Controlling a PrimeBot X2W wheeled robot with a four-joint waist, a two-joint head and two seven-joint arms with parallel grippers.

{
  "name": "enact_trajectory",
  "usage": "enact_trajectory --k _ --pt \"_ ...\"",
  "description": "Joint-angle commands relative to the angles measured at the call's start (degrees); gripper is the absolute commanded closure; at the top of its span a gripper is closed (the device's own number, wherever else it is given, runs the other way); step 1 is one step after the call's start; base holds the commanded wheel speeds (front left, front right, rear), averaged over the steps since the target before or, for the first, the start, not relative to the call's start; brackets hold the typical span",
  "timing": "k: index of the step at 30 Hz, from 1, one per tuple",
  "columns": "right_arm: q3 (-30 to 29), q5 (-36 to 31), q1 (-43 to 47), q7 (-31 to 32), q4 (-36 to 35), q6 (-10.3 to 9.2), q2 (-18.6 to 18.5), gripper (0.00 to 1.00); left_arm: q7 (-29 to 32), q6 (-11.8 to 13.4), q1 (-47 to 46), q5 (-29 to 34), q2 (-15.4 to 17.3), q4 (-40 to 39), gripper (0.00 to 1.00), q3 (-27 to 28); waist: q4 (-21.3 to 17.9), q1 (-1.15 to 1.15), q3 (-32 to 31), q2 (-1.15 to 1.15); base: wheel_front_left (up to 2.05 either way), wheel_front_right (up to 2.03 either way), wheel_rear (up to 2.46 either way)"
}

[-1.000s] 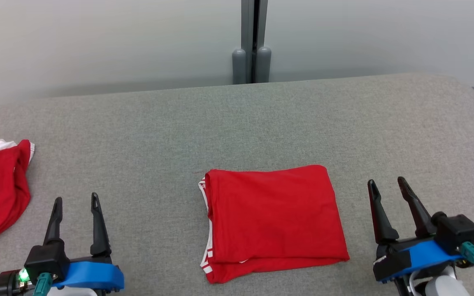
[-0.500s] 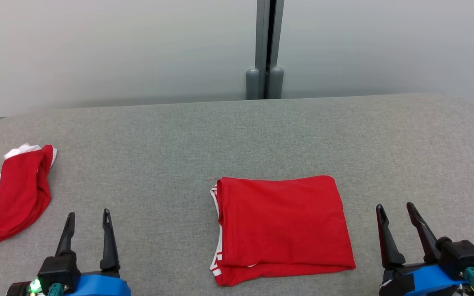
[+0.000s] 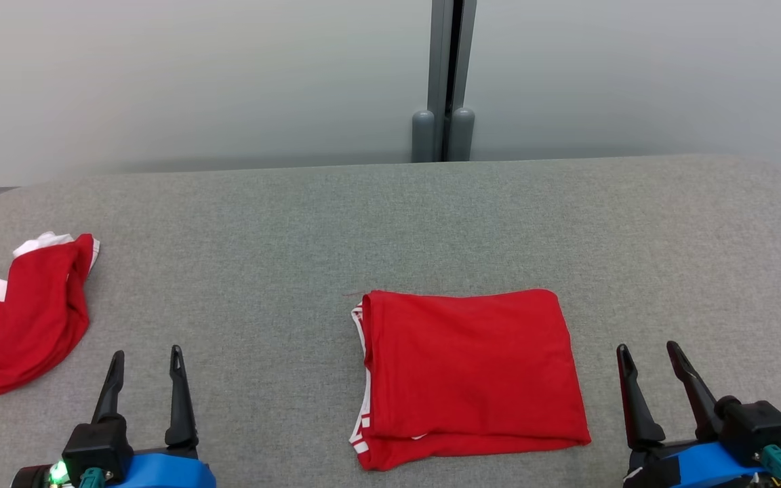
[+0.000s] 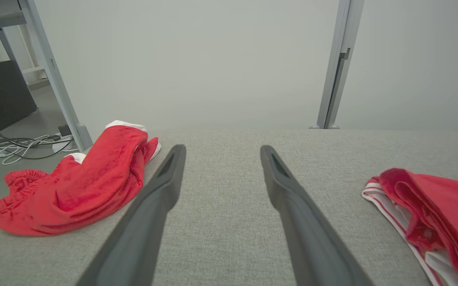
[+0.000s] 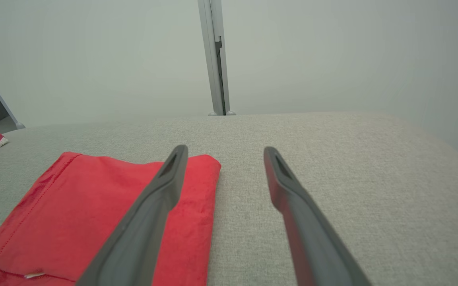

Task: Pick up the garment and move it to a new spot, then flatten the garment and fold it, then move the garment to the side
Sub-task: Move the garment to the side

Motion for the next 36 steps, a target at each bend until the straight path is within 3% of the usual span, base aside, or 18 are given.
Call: enact_trajectory --k 1,20,29,36 --pt "-0.02 -0.22 0.67 0.11 0.14 0.01 0.1 0.0 -0.13 0.07 0.39 -0.17 0.47 -0.11 0.0 0.16 0.02 0.0 -0.1 0.0 0.0 0.0 0.0" --pt "0.37 -0.21 -0.1 0.6 1.21 0.01 0.14 0.0 -0.13 0.56 0.32 -1.04 1.06 0.17 0.0 -0.28 0.17 0.0 -0.49 0.0 0.0 0.0 0.0" --pt "4.09 -1.21 -9.09 3.66 2.04 0.01 -2.0 0.0 -0.13 0.85 -1.41 -1.18 1.22 -0.15 0.0 -0.72 0.26 0.0 1.01 0.0 0.0 0.0 0.0" --pt "5.13 -1.5 -16.76 8.07 8.54 0.01 -3.49 0.0 -0.13 0.76 -2.74 -1.18 1.24 -0.2 0.0 -1.32 1.62 0.0 2.54 0.0 0.0 0.0 0.0"
